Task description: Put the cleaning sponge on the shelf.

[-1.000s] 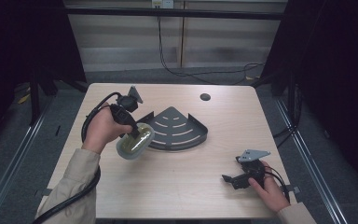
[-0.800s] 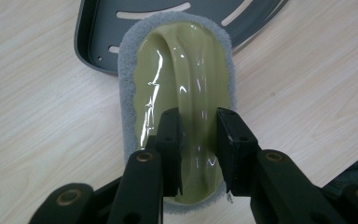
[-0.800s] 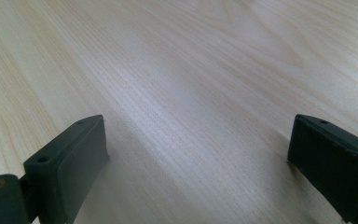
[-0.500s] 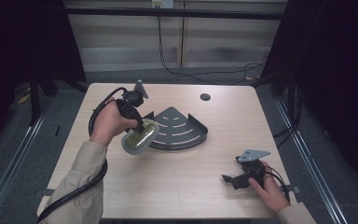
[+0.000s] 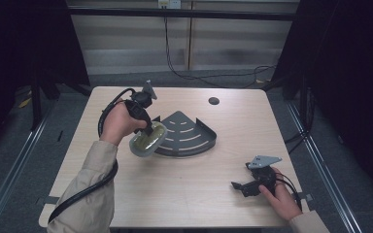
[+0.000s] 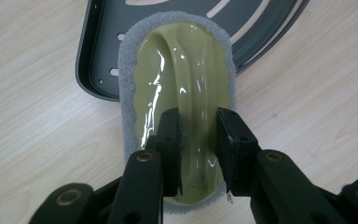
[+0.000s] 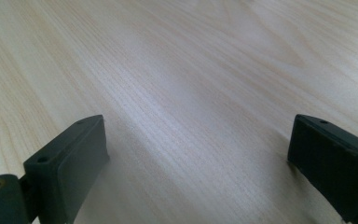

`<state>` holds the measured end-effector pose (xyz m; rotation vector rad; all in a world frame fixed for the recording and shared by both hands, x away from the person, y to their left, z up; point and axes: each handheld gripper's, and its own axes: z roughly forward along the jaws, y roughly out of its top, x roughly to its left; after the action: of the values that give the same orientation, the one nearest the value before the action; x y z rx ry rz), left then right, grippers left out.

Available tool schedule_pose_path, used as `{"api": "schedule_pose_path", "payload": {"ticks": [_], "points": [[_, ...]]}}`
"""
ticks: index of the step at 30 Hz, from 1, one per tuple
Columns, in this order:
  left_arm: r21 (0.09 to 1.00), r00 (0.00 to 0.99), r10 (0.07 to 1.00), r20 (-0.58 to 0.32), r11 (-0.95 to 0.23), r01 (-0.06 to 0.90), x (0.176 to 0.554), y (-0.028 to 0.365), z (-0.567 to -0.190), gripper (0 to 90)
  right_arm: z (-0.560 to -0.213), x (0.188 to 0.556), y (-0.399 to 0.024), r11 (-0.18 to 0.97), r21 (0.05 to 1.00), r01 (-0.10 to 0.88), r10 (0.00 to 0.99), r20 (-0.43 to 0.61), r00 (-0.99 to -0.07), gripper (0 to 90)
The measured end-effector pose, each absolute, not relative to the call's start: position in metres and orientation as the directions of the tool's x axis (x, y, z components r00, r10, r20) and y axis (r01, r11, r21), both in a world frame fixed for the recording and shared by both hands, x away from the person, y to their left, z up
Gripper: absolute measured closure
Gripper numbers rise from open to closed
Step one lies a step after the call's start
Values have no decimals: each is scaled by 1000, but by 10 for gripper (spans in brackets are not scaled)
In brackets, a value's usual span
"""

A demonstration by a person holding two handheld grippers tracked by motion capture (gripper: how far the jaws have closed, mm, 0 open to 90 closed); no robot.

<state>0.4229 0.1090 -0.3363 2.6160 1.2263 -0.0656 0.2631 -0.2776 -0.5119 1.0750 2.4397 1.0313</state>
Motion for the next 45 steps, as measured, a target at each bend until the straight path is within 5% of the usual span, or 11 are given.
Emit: {"api": "schedule_pose_path", "payload": {"ticks": [45], "points": [[212,670,738,-84,-644,735,461,72,-340,716,-512,263,-278,467,708,529,730,27,-682,42]]}}
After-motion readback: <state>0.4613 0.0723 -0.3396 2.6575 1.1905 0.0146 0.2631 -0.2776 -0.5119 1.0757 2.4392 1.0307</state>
